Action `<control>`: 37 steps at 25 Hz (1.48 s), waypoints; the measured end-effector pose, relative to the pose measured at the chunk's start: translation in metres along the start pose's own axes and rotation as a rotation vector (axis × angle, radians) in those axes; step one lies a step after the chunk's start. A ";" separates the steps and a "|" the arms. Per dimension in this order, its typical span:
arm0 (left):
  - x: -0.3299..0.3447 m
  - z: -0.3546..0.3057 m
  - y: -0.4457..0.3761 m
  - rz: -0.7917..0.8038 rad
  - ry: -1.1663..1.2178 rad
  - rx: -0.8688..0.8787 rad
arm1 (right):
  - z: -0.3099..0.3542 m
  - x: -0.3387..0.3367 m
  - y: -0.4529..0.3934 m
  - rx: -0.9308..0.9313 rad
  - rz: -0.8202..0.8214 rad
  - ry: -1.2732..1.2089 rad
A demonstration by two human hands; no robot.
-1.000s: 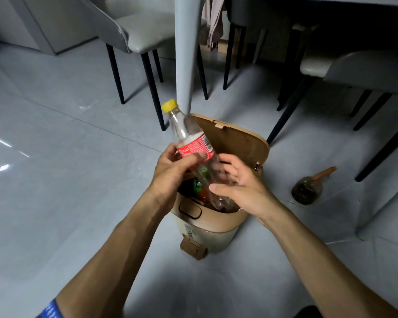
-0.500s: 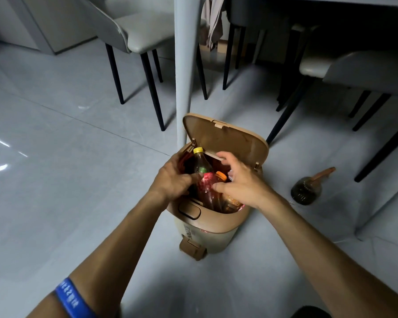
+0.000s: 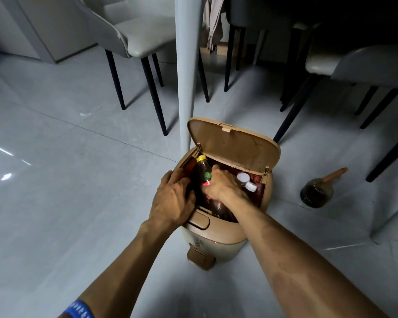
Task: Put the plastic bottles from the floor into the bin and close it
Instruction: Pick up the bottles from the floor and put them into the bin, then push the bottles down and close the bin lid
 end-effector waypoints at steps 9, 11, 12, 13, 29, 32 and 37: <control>-0.008 0.033 0.020 -0.066 0.536 -0.129 | 0.034 -0.077 0.123 -0.476 -0.442 -0.087; -0.018 0.045 0.023 -0.148 0.600 -0.265 | 0.044 -0.120 0.185 -0.749 -0.728 -0.161; -0.024 0.049 0.024 -0.171 0.631 -0.317 | 0.048 -0.134 0.193 -0.773 -0.784 -0.112; -0.028 0.051 0.023 -0.185 0.662 -0.345 | 0.052 -0.141 0.187 -0.729 -0.785 -0.023; -0.083 0.052 -0.003 -0.302 0.683 -0.331 | -0.015 -0.006 0.150 -0.347 -0.202 0.475; -0.064 0.042 -0.007 -0.250 0.639 -0.290 | -0.013 -0.001 0.148 -0.263 -0.197 0.488; -0.038 0.048 -0.019 -0.229 0.639 -0.278 | -0.016 0.001 0.146 -0.271 -0.232 0.456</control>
Point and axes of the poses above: each hand's wrist, its own y-axis away from the middle knuckle, its own x-axis out of the palm, z = x × y, the point moved 10 cm from there along -y, towards the middle knuckle, and after that the axes turned 13 degrees about -y, right-handed, at the moved point
